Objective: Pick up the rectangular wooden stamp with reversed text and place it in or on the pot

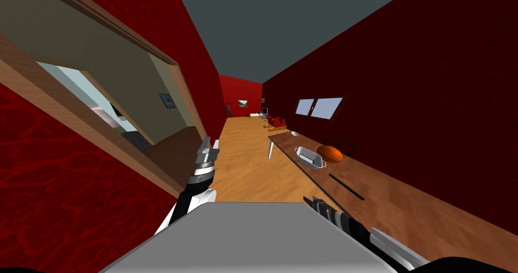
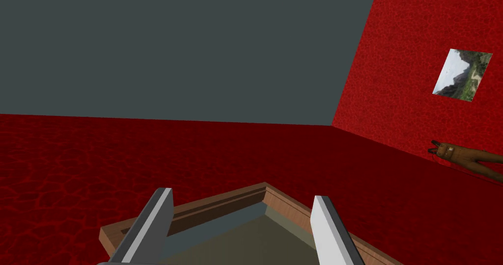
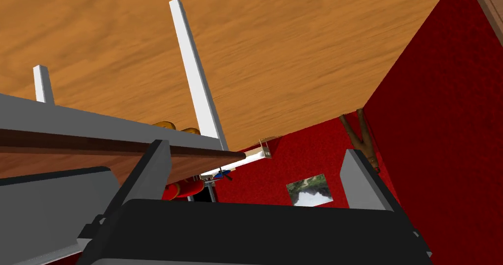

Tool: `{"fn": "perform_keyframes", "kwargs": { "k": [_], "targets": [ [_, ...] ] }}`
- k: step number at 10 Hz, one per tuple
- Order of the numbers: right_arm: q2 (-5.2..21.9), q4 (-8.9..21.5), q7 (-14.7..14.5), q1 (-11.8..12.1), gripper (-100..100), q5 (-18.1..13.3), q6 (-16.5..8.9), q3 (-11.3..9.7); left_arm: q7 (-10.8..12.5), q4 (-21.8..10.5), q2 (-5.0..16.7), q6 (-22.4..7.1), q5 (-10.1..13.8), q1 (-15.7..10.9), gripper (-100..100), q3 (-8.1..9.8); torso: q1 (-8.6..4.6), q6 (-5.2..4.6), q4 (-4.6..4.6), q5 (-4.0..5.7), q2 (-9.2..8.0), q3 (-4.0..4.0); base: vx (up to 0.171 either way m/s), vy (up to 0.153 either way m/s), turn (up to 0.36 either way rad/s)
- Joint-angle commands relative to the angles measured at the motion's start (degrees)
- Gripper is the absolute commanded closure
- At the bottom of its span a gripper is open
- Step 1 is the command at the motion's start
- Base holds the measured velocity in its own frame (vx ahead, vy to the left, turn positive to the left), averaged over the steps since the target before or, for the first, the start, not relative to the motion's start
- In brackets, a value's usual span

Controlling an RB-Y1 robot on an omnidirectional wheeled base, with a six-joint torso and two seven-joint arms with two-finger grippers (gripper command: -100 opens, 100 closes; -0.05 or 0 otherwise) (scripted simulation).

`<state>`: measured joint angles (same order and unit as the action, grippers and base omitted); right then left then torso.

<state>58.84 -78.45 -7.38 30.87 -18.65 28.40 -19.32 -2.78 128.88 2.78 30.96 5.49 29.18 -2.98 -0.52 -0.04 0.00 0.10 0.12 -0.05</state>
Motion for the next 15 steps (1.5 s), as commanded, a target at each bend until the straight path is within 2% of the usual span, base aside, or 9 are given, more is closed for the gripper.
{"fn": "perform_keyframes", "kwargs": {
  "k": [1, 3, 6, 7, 10, 11, 13, 15],
  "targets": [
    [2.86, 2.86, 0.03, 0.17, -100, -1.12, -0.81, -2.48, 0.0, 0.0, 0.0, 0.0, 0.0, 0.0, 0, 0.0, 0.0, 0.0, 0.0, 0.0, 0.0, 0.0, 0.073, -0.093, 0.301],
    [3.77, 3.68, 0.03, 0.17, -100, -1.12, -0.81, -2.48, 0.0, 0.0, 0.0, 0.0, 0.0, 0.01, 0, 0.01, -0.11, -0.05, -0.02, 0.03, 0.07, -0.04, 0.052, -0.064, 0.04],
    [9.05, 11.2, -0.19, -0.52, -100, -3.19, -0.43, -7.81, 0.0, 0.0, 0.01, 0.0, 0.0, 0.01, 0, 0.01, -0.33, 0.0, -0.03, 0.05, 0.14, -0.08, 0.095, -0.141, 0.222],
    [9.05, 12.37, -0.19, -0.52, -100, -3.19, -0.43, -7.81, 0.0, 0.0, 0.02, 0.0, 0.0, 0.01, 0, 0.02, -0.51, 0.0, -0.06, 0.1, 0.3, -0.17, 0.107, -0.158, 0.087],
    [12.34, 19.03, -0.4, -1.43, -100, -4.93, 0.04, -13.44, 0.0, 0.0, 0.02, 0.0, 0.0, 0.02, 0, 0.02, -0.51, -0.01, -0.07, 0.1, 0.35, -0.2, 0.129, -0.196, 0.172],
    [12.34, 19.94, -0.4, -1.43, -100, -4.93, 0.04, -13.44, 0.0, 0.0, 0.02, 0.0, 0.0, 0.02, 0, 0.02, -0.63, -0.02, -0.09, 0.13, 0.4, -0.23, 0.083, -0.178, 0.076],
    [13.45, 24.03, -0.53, -2.07, -100, -5.89, 0.42, -17.15, 0.0, 0.0, 0.01, 0.0, 0.0, 0.02, 0, 0.02, -0.35, -0.04, -0.04, 0.09, 0.21, -0.12, 0.087, -0.188, 0.098],
    [13.67, 27.65, -0.64, -2.68, -100, -6.69, 0.86, -20.67, 0.0, 0.0, 0.02, 0.0, 0.0, 0.02, 0, 0.02, -0.61, -0.03, -0.07, 0.16, 0.34, -0.2, 0.121, -0.249, 0.122]
  ]
}}
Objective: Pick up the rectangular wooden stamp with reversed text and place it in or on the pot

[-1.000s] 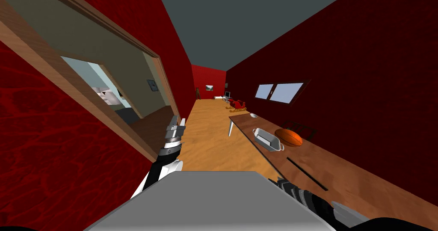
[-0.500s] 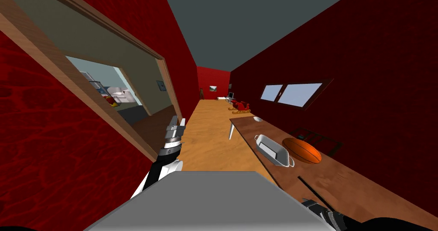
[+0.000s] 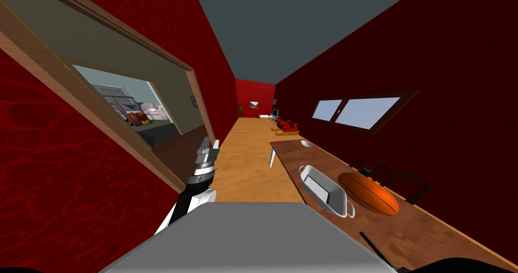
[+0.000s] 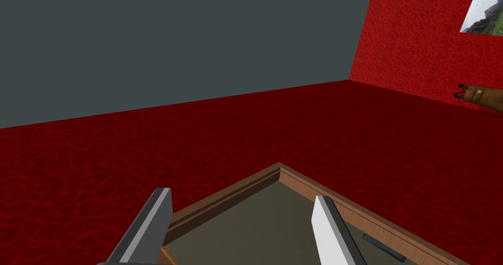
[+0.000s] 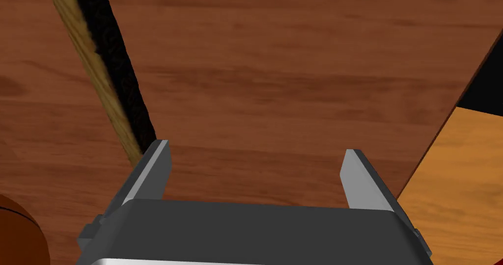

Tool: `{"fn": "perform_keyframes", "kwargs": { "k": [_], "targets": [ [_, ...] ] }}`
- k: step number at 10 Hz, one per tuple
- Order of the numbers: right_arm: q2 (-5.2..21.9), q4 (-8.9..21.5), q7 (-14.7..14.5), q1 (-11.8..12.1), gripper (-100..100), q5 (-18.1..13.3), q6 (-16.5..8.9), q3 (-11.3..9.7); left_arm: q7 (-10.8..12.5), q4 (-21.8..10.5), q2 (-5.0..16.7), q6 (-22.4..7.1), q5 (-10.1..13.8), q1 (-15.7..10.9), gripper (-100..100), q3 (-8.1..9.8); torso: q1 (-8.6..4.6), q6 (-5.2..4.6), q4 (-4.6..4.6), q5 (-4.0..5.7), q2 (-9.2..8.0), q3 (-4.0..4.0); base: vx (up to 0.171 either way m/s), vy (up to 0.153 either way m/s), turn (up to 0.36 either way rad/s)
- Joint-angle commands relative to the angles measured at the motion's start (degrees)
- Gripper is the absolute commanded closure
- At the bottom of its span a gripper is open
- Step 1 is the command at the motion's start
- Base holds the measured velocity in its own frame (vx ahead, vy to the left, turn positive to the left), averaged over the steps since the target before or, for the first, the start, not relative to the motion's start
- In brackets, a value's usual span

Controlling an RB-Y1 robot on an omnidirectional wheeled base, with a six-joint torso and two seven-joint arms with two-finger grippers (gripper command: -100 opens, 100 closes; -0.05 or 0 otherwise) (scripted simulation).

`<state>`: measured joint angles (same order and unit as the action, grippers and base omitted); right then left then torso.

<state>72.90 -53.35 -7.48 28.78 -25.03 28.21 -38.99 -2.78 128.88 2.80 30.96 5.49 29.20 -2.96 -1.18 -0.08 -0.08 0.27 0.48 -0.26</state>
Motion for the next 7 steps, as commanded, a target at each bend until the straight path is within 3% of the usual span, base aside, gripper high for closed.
{"fn": "perform_keyframes", "kwargs": {
  "k": [1, 5, 6, 7],
  "targets": [
    [-0.39, 2.56, -0.54, -0.6, -100, -0.3, 1.04, -1.0, 0.0, 0.0, 0.0, 0.0, 0.0, 0.0, 0, 0.0, 0.0, 0.0, 0.0, 0.0, 0.0, 0.0, 0.084, -0.175, 0.047],
    [-2.4, 6.5, -0.67, -1.52, -100, -1.41, 1.98, -6.77, 0.0, 0.0, -0.01, 0.0, 0.0, 0.0, 0, -0.01, 0.33, -0.01, 0.02, -0.05, -0.09, 0.05, 0.08, -0.154, 0.053],
    [-3.02, 6.95, -0.68, -1.66, -100, -1.57, 2.16, -7.73, 0.0, 0.0, -0.01, 0.0, 0.0, 0.0, 0, -0.01, 0.33, -0.01, 0.03, -0.05, -0.15, 0.08, 0.053, -0.146, 0.025],
    [-2.95, 6.9, -0.46, -2.05, -100, -1.7, 1.9, -7.36, 0.0, 0.0, -0.01, 0.0, 0.0, 0.0, 0, -0.01, 0.43, -0.02, 0.05, -0.06, -0.2, 0.11, 0.022, -0.059, 0.01]
  ]
}}
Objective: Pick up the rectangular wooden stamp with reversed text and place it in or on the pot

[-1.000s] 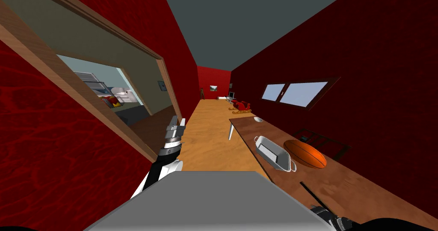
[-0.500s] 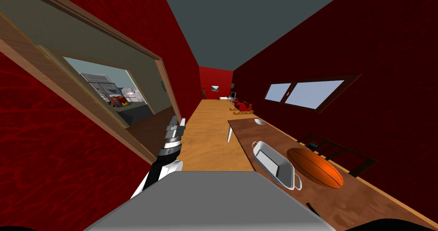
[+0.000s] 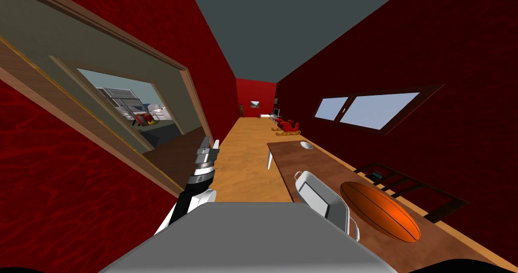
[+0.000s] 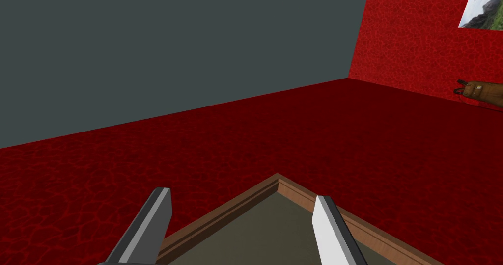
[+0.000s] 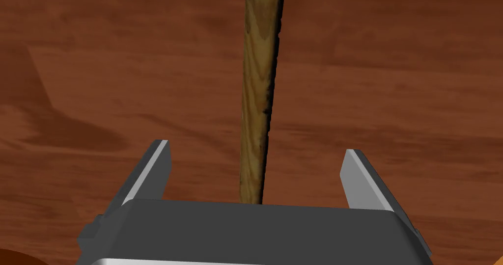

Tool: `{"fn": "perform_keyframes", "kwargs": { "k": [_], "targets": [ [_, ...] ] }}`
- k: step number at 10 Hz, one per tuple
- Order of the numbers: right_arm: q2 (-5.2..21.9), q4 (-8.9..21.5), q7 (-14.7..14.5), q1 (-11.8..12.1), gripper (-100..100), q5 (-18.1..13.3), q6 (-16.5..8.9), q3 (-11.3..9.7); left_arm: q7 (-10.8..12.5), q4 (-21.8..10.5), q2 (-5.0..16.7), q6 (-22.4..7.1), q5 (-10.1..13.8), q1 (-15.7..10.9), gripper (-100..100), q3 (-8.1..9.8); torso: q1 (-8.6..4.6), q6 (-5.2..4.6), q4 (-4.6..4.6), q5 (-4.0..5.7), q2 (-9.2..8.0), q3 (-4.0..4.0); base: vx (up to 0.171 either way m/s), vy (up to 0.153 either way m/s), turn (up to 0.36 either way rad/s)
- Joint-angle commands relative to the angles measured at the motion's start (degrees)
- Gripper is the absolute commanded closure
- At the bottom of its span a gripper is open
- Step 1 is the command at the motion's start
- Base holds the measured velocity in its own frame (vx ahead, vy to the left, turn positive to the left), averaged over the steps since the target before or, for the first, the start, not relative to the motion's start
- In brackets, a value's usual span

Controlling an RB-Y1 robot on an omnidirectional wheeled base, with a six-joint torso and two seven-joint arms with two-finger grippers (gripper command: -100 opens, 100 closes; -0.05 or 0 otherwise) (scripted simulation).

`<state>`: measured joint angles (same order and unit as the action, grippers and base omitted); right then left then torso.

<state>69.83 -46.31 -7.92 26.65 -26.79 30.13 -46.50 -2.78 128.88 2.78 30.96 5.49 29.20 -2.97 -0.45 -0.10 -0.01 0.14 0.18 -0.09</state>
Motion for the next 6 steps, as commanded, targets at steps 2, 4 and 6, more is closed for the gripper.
{"fn": "perform_keyframes", "kwargs": {
  "k": [2, 4, 6],
  "targets": [
    [-1.57, 0.75, -0.32, -0.21, -100, -0.23, -0.85, 0.06, 0.0, 0.0, 0.0, 0.0, 0.0, 0.0, 0, 0.0, 0.2, -0.01, 0.02, -0.05, -0.07, 0.04, 0.004, -0.015, 0.026],
    [-3.56, 1.71, -0.72, -0.47, -100, -0.54, -1.91, 0.11, 0.0, 0.0, 0.0, 0.0, 0.0, -0.01, 0, -0.01, 0.21, 0.0, 0.03, -0.06, -0.13, 0.08, -0.003, -0.032, 0.051],
    [-2.73, 1.1, -0.66, -0.12, 100, -0.34, -1.61, 0.22, 0.0, 0.0, -0.01, 0.0, 0.0, 0.0, 0, -0.01, 0.25, -0.01, 0.03, -0.07, -0.14, 0.08, -0.001, -0.008, 0.004]
  ]
}}
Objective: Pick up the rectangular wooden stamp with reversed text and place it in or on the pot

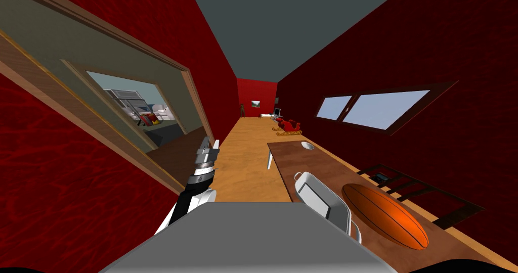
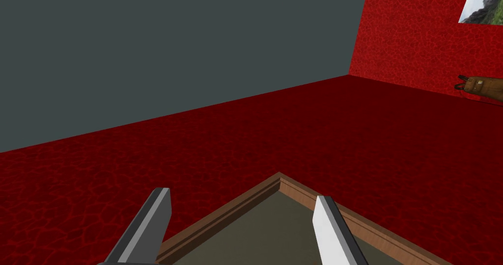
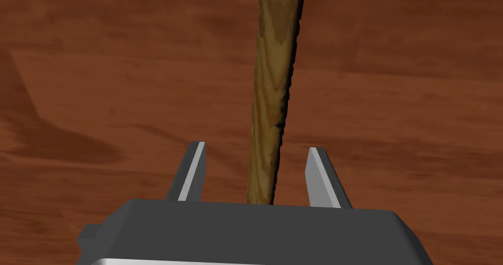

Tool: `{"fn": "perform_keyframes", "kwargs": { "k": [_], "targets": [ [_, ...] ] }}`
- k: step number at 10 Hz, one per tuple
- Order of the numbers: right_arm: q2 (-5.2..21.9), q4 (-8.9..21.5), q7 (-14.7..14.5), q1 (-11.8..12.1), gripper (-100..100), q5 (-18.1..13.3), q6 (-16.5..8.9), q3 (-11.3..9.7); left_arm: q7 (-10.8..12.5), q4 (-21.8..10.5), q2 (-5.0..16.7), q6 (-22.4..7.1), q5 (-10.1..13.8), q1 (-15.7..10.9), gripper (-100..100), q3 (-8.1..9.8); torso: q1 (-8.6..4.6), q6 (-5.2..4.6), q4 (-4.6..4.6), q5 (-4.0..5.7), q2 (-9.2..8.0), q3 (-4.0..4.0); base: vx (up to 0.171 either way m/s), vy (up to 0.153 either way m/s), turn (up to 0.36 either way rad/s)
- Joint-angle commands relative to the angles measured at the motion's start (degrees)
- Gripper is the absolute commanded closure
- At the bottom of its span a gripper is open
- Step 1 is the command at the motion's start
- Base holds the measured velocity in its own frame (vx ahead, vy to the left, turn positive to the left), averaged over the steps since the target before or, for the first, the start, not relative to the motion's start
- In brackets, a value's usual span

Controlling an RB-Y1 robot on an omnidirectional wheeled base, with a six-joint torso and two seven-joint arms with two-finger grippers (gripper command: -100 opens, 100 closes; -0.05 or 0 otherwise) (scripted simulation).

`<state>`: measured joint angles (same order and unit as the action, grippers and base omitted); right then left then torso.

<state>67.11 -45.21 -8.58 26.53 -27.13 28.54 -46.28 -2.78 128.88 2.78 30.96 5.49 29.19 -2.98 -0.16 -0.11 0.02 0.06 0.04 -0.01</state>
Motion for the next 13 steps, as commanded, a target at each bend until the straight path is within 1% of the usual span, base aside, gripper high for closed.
{"fn": "perform_keyframes", "kwargs": {
  "k": [1, 4, 5, 6, 7, 8, 9, 10, 13],
  "targets": [
    [0.0, 0.0, 0.0, 0.0, 100, 0.0, 0.0, 0.0, 0.0, 0.0, 0.0, 0.0, 0.0, 0.0, 0, 0.0, 0.0, 0.0, 0.0, 0.0, 0.0, 0.0, 0.0, 0.0, 0.0],
    [-0.04, -0.06, 0.01, 0.02, 100, 0.0, 0.1, -0.03, 0.0, 0.0, 0.0, 0.0, 0.0, 0.0, 0, 0.0, -0.1, 0.01, 0.01, 0.03, -0.01, 0.01, 0.0, 0.0, 0.0],
    [-0.04, -0.06, 0.01, 0.02, 0, 0.0, 0.1, -0.03, 0.0, 0.0, 0.0, 0.0, 0.0, 0.0, 0, 0.0, -0.11, 0.01, 0.01, 0.03, -0.01, 0.01, 0.0, 0.0, 0.0],
    [1.55, -0.55, 0.42, -0.03, 100, 0.16, 0.95, -0.17, 0.0, 0.0, 0.0, 0.0, 0.0, 0.0, 0, 0.0, -0.11, 0.01, 0.01, 0.03, -0.01, 0.01, 0.002, 0.02, -0.066],
    [2.34, -0.93, 0.58, 0.07, 100, 0.28, 1.37, -0.19, 0.0, 0.0, 0.0, 0.0, 0.0, 0.0, 0, 0.0, -0.04, -0.02, 0.01, -0.01, -0.01, 0.01, 0.004, 0.034, -0.063],
    [1.59, -0.71, 0.12, 0.29, 100, 0.28, 0.88, 0.04, 0.0, 0.0, 0.0, 0.0, 0.0, 0.0, 0, 0.0, 0.03, -0.03, 0.01, -0.02, -0.01, 0.01, 0.001, 0.015, -0.013],
    [1.67, -0.75, 0.1, 0.34, 0, 0.3, 0.98, 0.04, 0.0, 0.0, 0.0, 0.0, 0.0, 0.0, 0, 0.0, -0.01, -0.01, 0.01, 0.0, -0.01, 0.01, 0.0, 0.0, 0.0],
    [3.86, -0.85, 0.29, 0.85, 100, -0.23, 2.05, 0.04, 0.0, 0.0, 0.0, 0.0, 0.0, 0.0, 0, 0.0, -0.06, 0.0, 0.01, 0.01, -0.01, 0.01, -0.003, 0.054, -0.042],
    [7.07, -1.03, 0.64, 1.54, 100, -0.86, 3.6, 0.07, 0.0, 0.0, -0.01, 0.0, 0.0, 0.0, 0, -0.01, 0.25, 0.01, -0.01, -0.1, -0.04, 0.01, -0.008, 0.077, -0.048]
  ]
}}
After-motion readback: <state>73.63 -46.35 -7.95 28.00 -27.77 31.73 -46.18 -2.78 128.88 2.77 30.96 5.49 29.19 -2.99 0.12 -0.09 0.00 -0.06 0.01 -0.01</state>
